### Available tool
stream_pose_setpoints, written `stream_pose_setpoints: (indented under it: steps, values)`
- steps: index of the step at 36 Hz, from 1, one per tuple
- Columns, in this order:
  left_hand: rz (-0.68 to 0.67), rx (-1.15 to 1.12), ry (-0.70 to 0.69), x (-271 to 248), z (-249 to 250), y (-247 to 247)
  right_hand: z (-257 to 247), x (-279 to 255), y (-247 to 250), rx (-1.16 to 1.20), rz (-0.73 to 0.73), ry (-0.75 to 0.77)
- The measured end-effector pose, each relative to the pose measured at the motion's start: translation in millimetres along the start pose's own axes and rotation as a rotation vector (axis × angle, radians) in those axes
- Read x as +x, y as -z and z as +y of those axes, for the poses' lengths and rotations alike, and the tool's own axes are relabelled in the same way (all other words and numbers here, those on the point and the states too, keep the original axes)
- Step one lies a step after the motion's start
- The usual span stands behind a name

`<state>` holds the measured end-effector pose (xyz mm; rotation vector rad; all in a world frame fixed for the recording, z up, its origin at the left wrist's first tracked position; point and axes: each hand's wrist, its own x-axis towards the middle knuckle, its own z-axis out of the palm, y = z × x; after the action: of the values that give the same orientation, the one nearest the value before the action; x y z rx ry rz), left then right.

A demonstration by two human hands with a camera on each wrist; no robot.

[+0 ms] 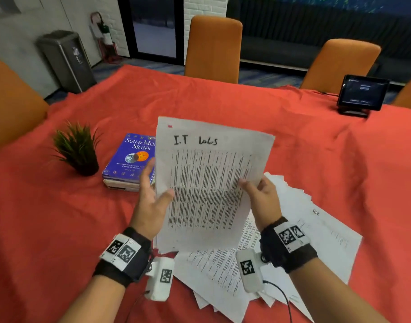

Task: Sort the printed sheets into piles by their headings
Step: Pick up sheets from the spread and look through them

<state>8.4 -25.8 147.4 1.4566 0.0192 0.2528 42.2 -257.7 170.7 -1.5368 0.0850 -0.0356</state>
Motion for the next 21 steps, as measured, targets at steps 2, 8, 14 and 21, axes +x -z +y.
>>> stream_pose_setpoints:
  steps: [2,8,14,21]
  values:
    - [0.018,-0.051,-0.03,2.3,11.3,-5.8,-11.3,-4.9,-1.8,0.01,0.026,0.121]
    - [0.007,0.043,-0.101,-2.3,17.2,-9.6,-12.0,-23.6,2.6,-0.056,0.078,0.332]
    - [0.023,0.079,-0.07,-15.3,6.7,-17.9,4.3,-33.6,0.5,-0.097,0.147,0.334]
    - [0.079,-0.01,-0.029,-19.3,2.7,-24.9,4.2,-42.1,-3.4,-0.043,0.113,0.32]
